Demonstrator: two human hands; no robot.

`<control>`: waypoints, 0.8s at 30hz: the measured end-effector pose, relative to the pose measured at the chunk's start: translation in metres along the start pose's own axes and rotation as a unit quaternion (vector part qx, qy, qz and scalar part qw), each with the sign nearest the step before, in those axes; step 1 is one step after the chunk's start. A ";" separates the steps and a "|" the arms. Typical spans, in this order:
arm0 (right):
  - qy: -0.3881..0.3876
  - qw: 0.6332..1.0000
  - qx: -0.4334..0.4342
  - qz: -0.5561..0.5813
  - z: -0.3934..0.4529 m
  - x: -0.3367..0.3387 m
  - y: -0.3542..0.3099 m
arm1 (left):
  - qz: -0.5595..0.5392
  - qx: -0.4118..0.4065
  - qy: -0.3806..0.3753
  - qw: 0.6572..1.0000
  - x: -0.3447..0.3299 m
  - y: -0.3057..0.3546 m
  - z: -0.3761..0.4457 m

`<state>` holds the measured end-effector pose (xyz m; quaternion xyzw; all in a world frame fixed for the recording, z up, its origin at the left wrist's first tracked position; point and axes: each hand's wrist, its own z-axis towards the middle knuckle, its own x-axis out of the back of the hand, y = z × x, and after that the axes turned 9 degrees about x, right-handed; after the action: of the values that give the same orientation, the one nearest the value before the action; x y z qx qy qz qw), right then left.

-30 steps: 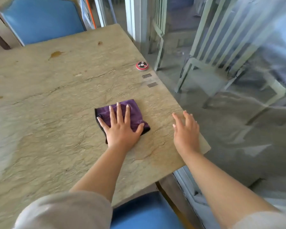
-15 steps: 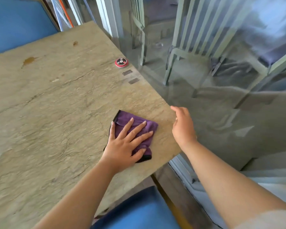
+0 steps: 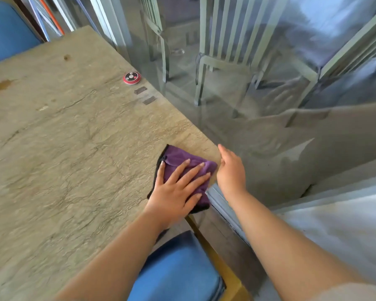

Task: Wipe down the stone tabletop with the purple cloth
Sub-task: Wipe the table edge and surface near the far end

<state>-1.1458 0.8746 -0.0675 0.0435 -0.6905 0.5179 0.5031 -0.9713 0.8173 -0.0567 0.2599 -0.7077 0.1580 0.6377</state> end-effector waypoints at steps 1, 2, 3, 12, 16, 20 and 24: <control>0.005 1.000 0.013 -0.013 -0.003 0.001 -0.001 | 0.015 -0.020 -0.007 1.000 -0.001 -0.011 -0.014; 0.012 0.999 0.024 -0.022 -0.007 0.001 -0.001 | 0.029 -0.026 -0.009 0.999 -0.001 -0.024 -0.021; 0.019 0.999 0.028 -0.024 -0.010 0.002 -0.002 | 0.036 -0.011 -0.011 0.999 0.000 -0.038 -0.022; -0.002 0.993 0.067 -0.096 -0.027 0.005 -0.011 | -0.047 0.212 -0.007 0.976 0.012 -0.009 0.072; -0.020 0.997 0.038 -0.068 -0.034 0.009 -0.023 | 0.013 0.088 0.002 0.996 -0.001 0.004 0.018; -0.041 0.989 0.112 -0.087 -0.048 0.004 -0.042 | 0.035 -0.019 -0.001 0.999 -0.013 -0.021 -0.037; -0.107 0.951 0.281 -0.071 -0.062 -0.011 -0.063 | -0.120 0.035 0.043 0.991 -0.003 -0.053 -0.082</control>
<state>-1.0630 0.8874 -0.0360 0.2877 -0.5618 0.6462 0.4289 -0.8735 0.8202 -0.0545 0.3580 -0.6374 0.1163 0.6723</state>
